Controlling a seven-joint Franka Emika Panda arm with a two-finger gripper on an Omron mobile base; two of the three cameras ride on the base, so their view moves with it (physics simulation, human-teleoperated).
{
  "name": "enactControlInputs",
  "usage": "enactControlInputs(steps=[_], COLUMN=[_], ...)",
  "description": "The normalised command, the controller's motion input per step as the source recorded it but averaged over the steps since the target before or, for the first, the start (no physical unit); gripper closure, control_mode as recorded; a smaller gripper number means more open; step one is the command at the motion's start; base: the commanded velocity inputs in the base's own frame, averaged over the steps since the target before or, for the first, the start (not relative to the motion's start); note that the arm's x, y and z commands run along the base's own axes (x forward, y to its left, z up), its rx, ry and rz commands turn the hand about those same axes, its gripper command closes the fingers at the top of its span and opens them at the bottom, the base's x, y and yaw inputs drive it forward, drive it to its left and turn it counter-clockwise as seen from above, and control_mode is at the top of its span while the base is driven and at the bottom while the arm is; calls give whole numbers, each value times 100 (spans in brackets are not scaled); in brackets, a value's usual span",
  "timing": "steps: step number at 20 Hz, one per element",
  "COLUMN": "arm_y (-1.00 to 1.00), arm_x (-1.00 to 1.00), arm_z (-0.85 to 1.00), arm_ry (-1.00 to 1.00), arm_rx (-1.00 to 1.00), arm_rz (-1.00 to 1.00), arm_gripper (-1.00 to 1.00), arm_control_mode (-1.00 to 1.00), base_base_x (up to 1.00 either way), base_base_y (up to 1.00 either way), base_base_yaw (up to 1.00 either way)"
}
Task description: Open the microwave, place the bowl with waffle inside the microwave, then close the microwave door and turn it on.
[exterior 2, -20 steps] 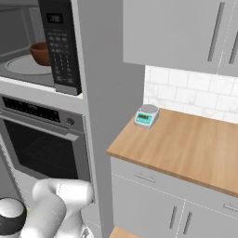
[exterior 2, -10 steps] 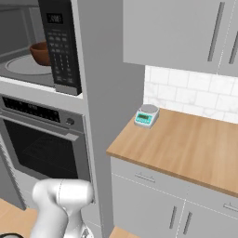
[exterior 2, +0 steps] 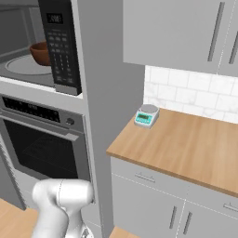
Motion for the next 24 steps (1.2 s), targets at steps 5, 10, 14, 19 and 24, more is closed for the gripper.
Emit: enactControlInputs(steps=[5, 10, 14, 19, 24], arm_y=[79, 83, 90, 100, 100], arm_x=[21, 21, 14, 3, 0], arm_z=[-26, -29, -20, -12, -6], arm_ry=[9, 8, 7, 2, 1], arm_rx=[-11, -8, -12, -14, -14], arm_rz=[0, 0, 0, 0, 0], arm_gripper=[100, 100, 100, 100, 100], arm_control_mode=[-100, -100, -100, -100, -100], base_base_x=[0, 0, 0, 0, 0], base_base_y=[0, 0, 0, 0, 0], base_base_yaw=[0, 0, 0, 0, 0])
